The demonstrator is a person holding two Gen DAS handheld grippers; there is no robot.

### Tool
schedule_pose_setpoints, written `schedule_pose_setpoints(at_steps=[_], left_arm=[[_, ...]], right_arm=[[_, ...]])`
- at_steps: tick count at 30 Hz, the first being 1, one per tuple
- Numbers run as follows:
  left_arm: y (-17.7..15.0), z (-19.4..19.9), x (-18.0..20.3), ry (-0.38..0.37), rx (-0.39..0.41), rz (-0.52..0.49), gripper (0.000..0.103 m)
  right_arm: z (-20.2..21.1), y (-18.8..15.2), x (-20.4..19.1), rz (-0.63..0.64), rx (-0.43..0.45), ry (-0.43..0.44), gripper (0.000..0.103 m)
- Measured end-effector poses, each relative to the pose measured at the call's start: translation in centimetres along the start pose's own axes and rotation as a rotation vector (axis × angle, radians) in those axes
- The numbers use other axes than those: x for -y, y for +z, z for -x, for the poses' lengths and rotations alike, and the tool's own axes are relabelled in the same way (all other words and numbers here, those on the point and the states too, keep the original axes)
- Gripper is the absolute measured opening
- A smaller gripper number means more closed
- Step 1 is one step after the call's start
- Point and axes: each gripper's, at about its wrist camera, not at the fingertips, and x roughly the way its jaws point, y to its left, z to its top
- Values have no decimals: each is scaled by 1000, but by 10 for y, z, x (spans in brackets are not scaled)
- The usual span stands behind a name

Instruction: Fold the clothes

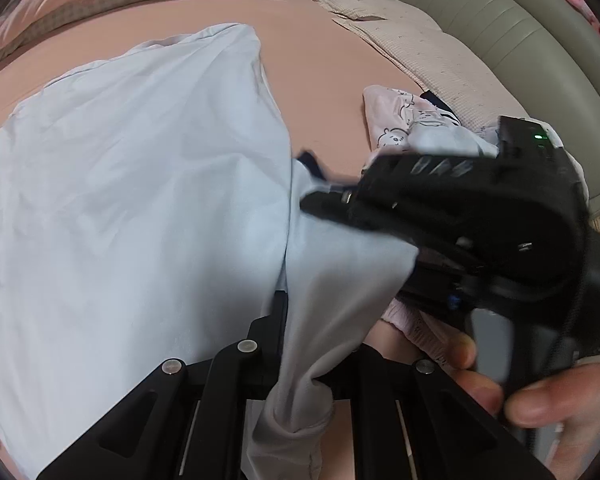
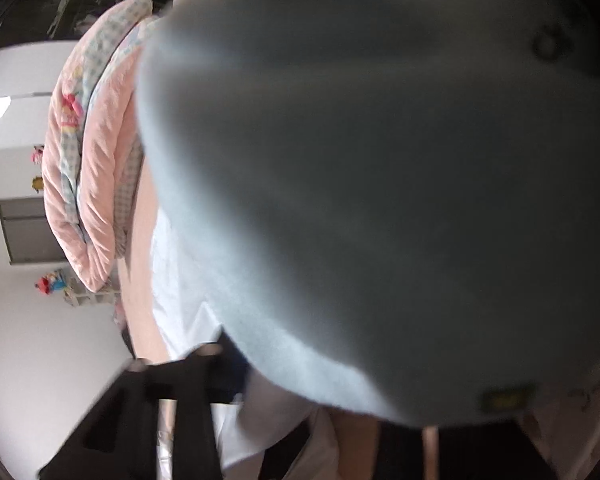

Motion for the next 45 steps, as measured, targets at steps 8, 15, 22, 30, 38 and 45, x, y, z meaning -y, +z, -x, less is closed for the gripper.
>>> schedule_pose_setpoints(at_steps=[8, 15, 22, 30, 38, 45], left_arm=[[-2, -3, 14, 63, -14, -85, 9], [-2, -3, 22, 82, 6, -116, 49], [1, -9, 38, 108, 29, -176, 54], [3, -21, 50, 120, 33, -205, 54], [7, -31, 55, 118, 33, -194, 54], [10, -16, 58, 82, 63, -196, 39]], right_arm=[[5, 0, -9, 176, 60, -48, 6], [25, 0, -21, 275, 98, -11, 6], [36, 5, -22, 338, 137, -4, 6], [38, -6, -11, 310, 168, 1, 6], [55, 2, -5, 308, 144, 67, 6], [68, 1, -12, 318, 161, 105, 6]])
